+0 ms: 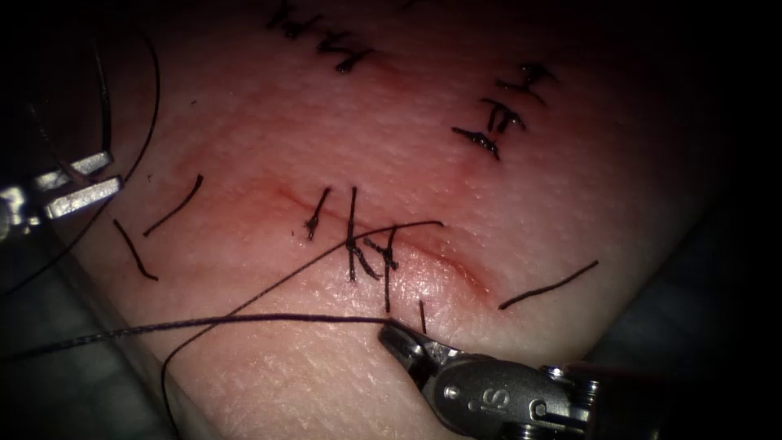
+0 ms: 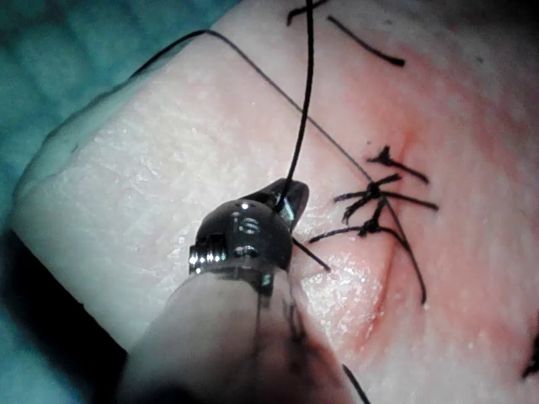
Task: Wound Closure
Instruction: Pull suture through wound
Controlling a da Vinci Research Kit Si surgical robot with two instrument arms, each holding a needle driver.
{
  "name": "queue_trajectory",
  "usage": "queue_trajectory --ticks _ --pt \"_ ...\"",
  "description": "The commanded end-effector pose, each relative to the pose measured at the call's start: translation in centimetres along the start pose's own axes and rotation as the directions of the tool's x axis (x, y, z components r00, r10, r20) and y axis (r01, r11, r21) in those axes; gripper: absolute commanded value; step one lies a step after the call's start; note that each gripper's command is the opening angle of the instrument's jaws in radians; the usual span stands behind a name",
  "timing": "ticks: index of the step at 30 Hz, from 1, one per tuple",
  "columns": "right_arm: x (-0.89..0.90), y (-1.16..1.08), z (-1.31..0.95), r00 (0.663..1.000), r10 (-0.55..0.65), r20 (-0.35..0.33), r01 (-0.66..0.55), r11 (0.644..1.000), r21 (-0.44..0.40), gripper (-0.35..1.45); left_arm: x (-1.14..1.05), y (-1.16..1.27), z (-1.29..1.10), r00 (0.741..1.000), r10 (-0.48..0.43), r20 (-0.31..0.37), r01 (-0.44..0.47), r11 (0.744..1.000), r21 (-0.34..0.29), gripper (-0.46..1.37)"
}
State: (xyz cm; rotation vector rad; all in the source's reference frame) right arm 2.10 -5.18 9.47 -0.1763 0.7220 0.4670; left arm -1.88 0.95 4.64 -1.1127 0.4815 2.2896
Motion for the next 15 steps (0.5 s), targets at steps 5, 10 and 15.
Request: queue_trajectory --ticks 5,10,15 --pt "0.05 -0.13 -0.09 1.0 -0.004 -0.018 0.004 1.0 0.009 -0.35 0.0 0.0 0.01 1.0 0.006 0.0 -0.006 1.0 -0.004 -0.35" --pt "0.1 -0.4 -0.16 1.0 -0.016 -0.015 0.017 0.999 0.048 -0.35 -0.01 -0.01 0.02 1.0 0.012 -0.003 -0.012 1.0 -0.006 -0.35" --pt "0.23 -0.77 -0.12 0.999 -0.035 -0.003 0.035 0.994 0.105 -0.35 -0.01 -0.01 0.02 1.0 0.019 -0.009 -0.019 1.0 -0.013 -0.35"
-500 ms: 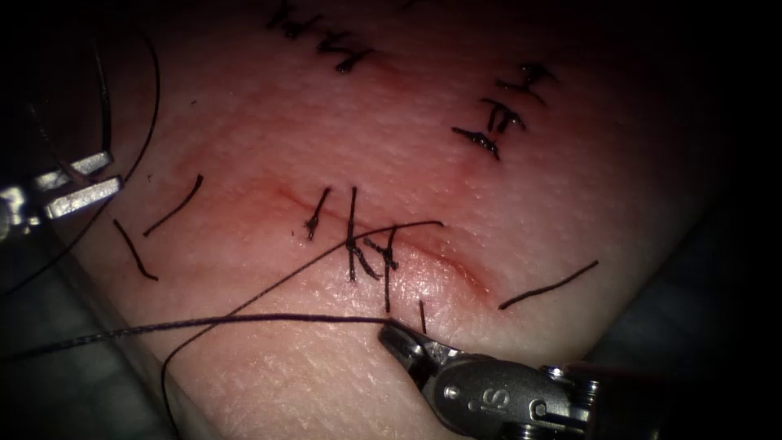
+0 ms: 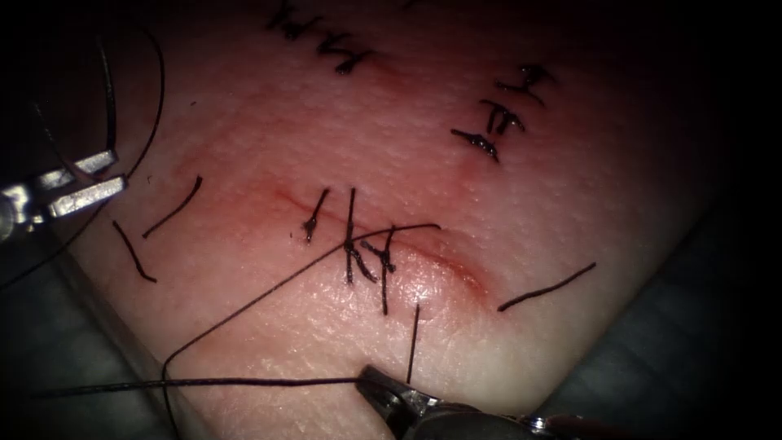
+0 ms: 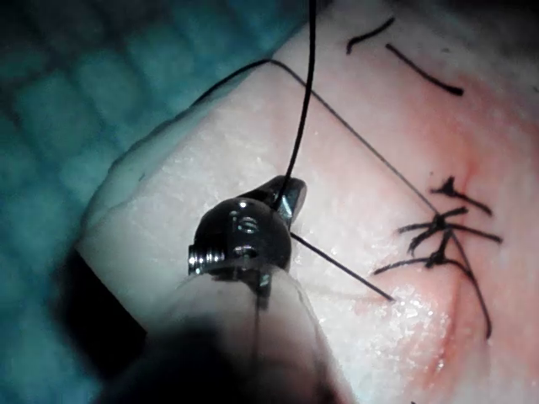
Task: Wound Closure
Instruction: Pull suture through wound
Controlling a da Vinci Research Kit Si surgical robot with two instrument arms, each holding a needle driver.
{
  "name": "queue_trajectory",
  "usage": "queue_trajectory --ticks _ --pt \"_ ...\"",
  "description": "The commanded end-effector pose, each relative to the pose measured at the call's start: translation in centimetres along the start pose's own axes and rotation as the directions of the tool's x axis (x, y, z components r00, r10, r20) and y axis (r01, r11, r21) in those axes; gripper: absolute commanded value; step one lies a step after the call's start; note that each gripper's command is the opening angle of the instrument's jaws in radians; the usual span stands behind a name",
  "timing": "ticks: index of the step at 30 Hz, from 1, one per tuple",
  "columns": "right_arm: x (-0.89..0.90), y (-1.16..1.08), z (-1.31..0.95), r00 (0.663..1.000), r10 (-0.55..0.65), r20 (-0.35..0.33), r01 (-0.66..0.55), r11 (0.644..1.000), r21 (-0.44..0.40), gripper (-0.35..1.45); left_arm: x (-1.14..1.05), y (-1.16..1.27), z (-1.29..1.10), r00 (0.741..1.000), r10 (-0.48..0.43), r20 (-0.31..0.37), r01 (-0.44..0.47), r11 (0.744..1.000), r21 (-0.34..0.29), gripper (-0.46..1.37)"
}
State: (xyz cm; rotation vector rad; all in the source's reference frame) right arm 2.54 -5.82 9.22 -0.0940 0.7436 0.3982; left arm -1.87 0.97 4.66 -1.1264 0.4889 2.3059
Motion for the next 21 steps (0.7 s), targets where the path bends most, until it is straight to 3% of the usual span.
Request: queue_trajectory --ticks 1,8,18,21 --pt "0.06 -0.09 0.06 1.0 0.004 0.001 -0.004 1.0 0.017 -0.35 0.0 0.0 0.0 1.0 0.006 -0.002 -0.006 1.0 -0.006 -0.35" --pt "0.38 -0.64 0.4 1.0 -0.011 -0.009 0.012 0.996 0.093 -0.35 0.0 -0.01 -0.01 1.0 0.018 -0.007 -0.018 1.0 -0.01 -0.35" --pt "1.12 -1.7 0.79 0.997 -0.067 -0.027 0.071 0.969 0.237 -0.35 -0.02 -0.03 -0.03 1.0 0.025 -0.01 -0.025 1.0 -0.013 -0.35" --pt "1.2 -1.88 0.88 0.996 -0.081 -0.03 0.086 0.961 0.264 -0.35 -0.03 -0.04 -0.03 1.0 0.025 -0.011 -0.025 1.0 -0.014 -0.35"
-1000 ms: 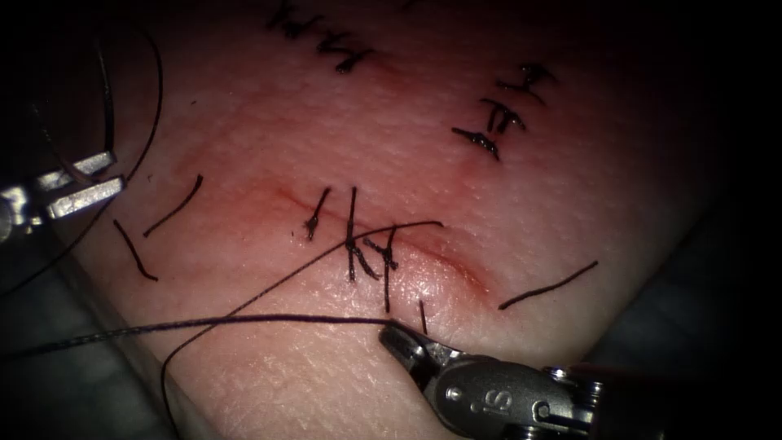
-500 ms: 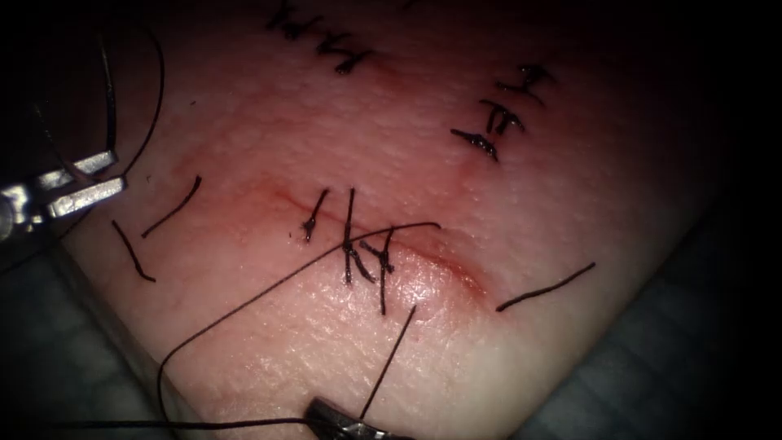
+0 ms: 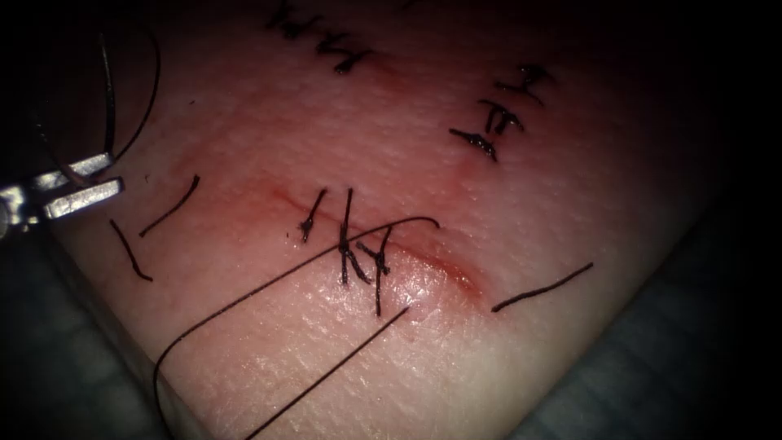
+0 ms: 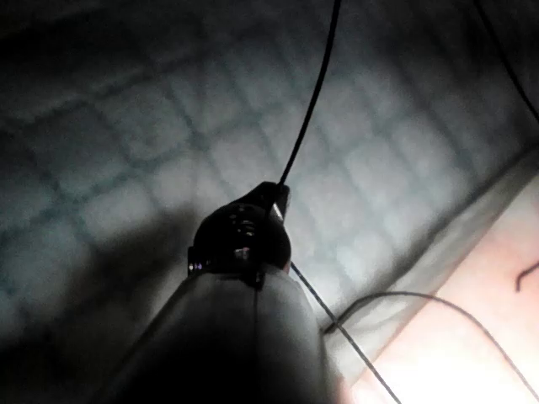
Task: Wound Closure
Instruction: Pull suture through wound
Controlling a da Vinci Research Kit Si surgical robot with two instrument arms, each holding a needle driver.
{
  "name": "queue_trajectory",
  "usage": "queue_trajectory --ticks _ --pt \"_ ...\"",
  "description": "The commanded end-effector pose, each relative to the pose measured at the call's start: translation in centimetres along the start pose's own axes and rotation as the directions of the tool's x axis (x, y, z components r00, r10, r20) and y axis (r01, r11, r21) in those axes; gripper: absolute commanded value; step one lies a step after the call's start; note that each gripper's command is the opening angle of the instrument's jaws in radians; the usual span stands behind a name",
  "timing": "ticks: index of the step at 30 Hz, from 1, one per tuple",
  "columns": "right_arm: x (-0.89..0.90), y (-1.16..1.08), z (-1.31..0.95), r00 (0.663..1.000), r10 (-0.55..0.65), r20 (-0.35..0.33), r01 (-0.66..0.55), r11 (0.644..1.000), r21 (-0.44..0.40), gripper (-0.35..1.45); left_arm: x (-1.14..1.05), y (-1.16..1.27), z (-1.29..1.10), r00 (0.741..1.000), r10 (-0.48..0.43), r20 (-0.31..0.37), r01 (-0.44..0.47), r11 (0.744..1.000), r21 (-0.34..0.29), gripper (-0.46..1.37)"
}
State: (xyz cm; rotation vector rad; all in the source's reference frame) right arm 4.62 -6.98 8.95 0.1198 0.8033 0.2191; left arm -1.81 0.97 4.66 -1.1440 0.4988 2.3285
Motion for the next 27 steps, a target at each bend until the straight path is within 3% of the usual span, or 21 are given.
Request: queue_trajectory --ticks 1,5,6,7,8,9,11,17,20,22,23,25,27 --pt "0.01 -0.02 0.03 1.0 -0.003 0.003 0.003 1.0 0.012 -0.35 0.0 0.0 0.0 1.0 -0.001 -0.001 0.001 1.0 -0.004 -0.35" --pt "0.02 0.02 0.13 0.999 -0.032 -0.023 0.033 0.999 0.038 -0.3 -0.01 -0.01 -0.01 1.0 0.0 -0.002 0.0 1.0 -0.006 -0.35" --pt "0.0 0.09 0.1 0.996 -0.047 -0.07 0.05 0.998 0.036 0.72 -0.02 -0.02 -0.02 1.0 0.0 -0.003 0.0 1.0 -0.007 -0.35" --pt "0.0 0.13 0.07 0.995 -0.052 -0.087 0.055 0.998 0.042 1.16 -0.02 -0.02 -0.02 1.0 0.0 -0.003 0.0 1.0 -0.007 -0.35" --pt "0.0 0.15 0.06 0.995 -0.053 -0.09 0.056 0.998 0.04 1.24 -0.02 -0.02 -0.02 1.0 0.0 -0.003 0.0 1.0 -0.007 -0.35" --pt "0.0 0.2 0.01 0.994 -0.055 -0.098 0.059 0.998 0.034 1.44 -0.03 -0.03 -0.02 1.0 0.006 -0.004 -0.006 1.0 -0.008 -0.35" --pt "-0.03 0.24 -0.25 0.989 -0.068 -0.131 0.075 0.996 0.046 1.44 -0.04 -0.04 -0.01 1.0 0.006 -0.005 -0.006 1.0 -0.008 -0.35" --pt "-0.13 0.18 -0.99 0.987 -0.069 -0.144 0.072 0.997 0.018 1.44 -0.05 -0.04 0.0 1.0 0.007 -0.005 -0.007 1.0 -0.009 -0.35" --pt "-0.22 0.23 -1.48 0.988 -0.06 -0.14 0.062 0.998 0.011 1.44 -0.05 -0.04 0.0 1.0 0.013 -0.006 -0.013 1.0 -0.008 -0.35" --pt "-0.28 0.35 -1.97 0.986 -0.039 -0.163 0.042 0.999 0.013 1.42 -0.05 -0.04 0.0 1.0 0.013 -0.006 -0.013 1.0 -0.008 -0.35" --pt "-0.29 0.37 -2.03 0.985 -0.037 -0.167 0.039 0.999 0.012 1.42 -0.05 -0.04 0.0 1.0 0.013 -0.006 -0.013 1.0 -0.008 -0.35" --pt "-0.35 0.53 -2.42 0.98 -0.027 -0.198 0.026 1.0 -0.006 1.38 -0.05 -0.04 0.0 1.0 0.013 -0.006 -0.013 1.0 -0.008 -0.35" --pt "-0.42 0.66 -2.62 0.976 -0.037 -0.215 0.033 0.999 -0.024 1.32 -0.05 -0.03 0.0 1.0 0.013 -0.006 -0.013 1.0 -0.008 -0.35"
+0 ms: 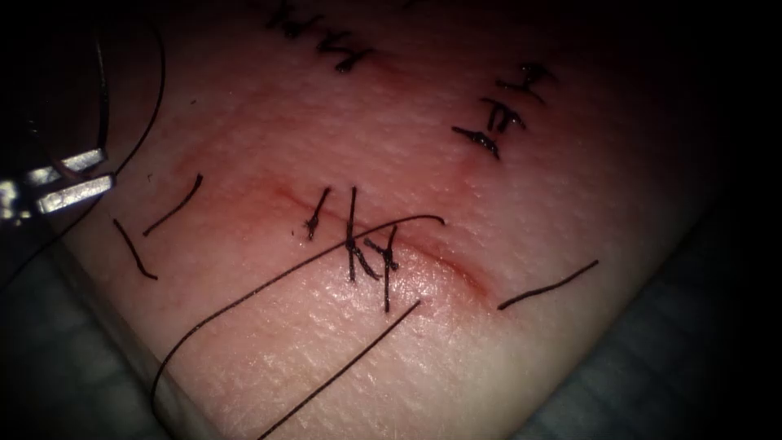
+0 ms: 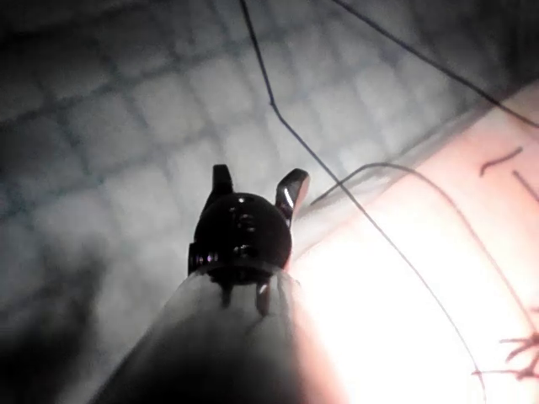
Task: Wound Closure
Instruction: Pull suture through wound
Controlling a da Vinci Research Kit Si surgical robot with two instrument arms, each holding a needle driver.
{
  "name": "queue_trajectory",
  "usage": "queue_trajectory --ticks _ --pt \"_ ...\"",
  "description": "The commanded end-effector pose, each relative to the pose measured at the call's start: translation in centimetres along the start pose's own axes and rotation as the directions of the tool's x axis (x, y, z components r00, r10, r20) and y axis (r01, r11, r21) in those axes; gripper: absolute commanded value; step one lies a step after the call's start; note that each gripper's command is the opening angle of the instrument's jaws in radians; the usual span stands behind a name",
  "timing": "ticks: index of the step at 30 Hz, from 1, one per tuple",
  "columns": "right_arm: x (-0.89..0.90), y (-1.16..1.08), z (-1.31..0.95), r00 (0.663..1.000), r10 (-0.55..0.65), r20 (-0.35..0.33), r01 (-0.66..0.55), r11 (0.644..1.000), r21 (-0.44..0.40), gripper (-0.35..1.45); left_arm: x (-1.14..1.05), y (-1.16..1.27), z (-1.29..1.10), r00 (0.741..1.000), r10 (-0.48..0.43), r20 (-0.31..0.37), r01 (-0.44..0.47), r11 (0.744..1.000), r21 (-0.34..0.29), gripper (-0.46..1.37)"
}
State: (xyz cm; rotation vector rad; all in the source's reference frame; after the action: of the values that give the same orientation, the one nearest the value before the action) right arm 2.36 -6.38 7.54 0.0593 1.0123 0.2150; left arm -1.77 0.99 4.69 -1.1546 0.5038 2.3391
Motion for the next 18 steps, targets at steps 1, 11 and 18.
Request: queue_trajectory --ticks 1,11,18 --pt "-0.07 0.16 -0.18 1.0 -0.025 -0.015 0.025 1.0 -0.019 1.27 0.0 0.01 -0.01 1.0 0.0 0.0 0.0 1.0 -0.003 -0.35" --pt "-0.96 1.11 -0.09 0.993 -0.074 0.089 0.085 0.988 -0.127 1.42 0.0 0.03 0.01 1.0 0.008 -0.006 -0.008 1.0 -0.006 -0.35" --pt "-1.52 1.43 0.44 0.989 -0.113 0.099 0.125 0.984 -0.126 1.27 0.0 0.05 0.03 1.0 0.009 -0.011 -0.009 1.0 -0.01 -0.35"
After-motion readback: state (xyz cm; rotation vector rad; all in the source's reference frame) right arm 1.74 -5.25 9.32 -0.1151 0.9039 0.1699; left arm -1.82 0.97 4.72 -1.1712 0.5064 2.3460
